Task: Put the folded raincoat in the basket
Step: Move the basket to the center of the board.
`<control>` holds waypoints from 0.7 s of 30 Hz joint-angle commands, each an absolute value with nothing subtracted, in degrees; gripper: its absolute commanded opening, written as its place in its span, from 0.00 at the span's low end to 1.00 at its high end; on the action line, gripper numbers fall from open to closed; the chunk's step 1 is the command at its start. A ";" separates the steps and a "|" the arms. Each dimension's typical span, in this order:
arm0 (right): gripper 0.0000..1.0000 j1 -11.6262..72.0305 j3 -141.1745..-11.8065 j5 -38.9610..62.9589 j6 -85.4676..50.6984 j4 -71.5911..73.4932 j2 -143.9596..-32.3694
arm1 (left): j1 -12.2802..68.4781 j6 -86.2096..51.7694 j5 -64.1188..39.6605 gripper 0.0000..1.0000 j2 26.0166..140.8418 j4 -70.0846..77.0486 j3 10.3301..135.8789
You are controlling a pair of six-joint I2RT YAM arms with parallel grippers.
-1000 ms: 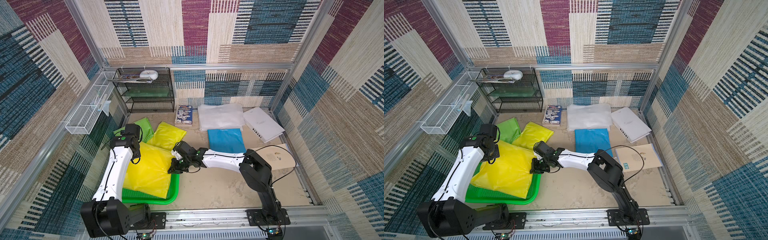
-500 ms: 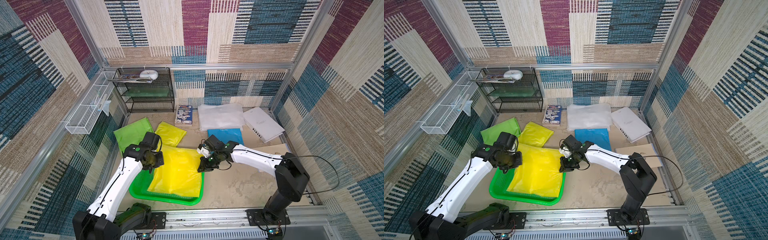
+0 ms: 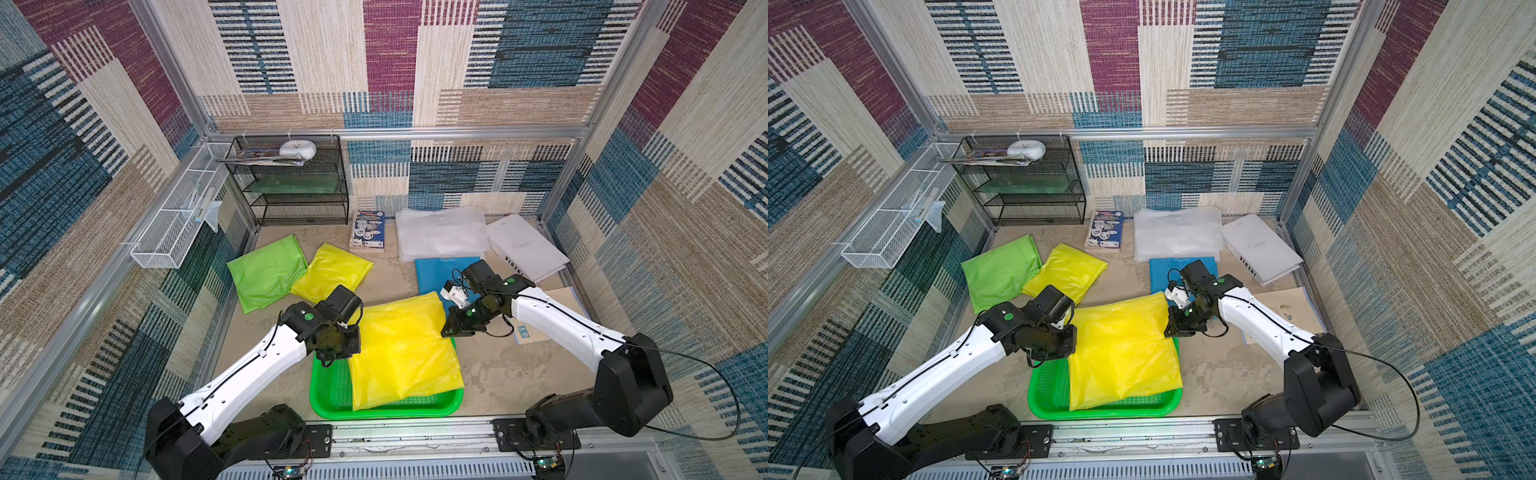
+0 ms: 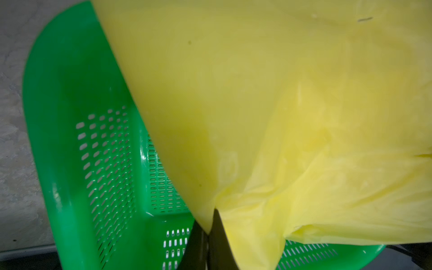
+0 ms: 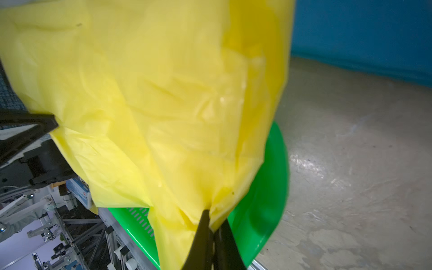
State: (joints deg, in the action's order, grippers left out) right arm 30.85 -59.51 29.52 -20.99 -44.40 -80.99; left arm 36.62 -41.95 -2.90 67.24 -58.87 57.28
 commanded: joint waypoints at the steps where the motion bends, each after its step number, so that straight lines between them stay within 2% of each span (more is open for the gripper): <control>1: 0.00 34.76 -59.47 31.38 -27.90 -39.12 -80.06 | 36.75 -39.84 1.19 0.00 69.85 -61.32 58.34; 5: 0.00 40.12 -55.71 31.26 -35.22 -32.39 -80.05 | 36.73 -38.46 5.57 0.00 72.53 -63.30 58.16; 10: 0.00 43.42 -52.60 27.19 -37.30 -32.05 -80.09 | 36.68 -37.04 9.58 0.00 75.12 -65.19 57.58; 18: 0.00 44.34 -52.43 25.99 -33.15 -37.43 -81.12 | 36.74 -36.09 9.86 0.00 80.69 -66.25 57.39; 21: 0.00 44.39 -52.30 27.01 -30.77 -39.36 -82.27 | 36.74 -36.38 10.35 0.05 81.04 -66.74 57.83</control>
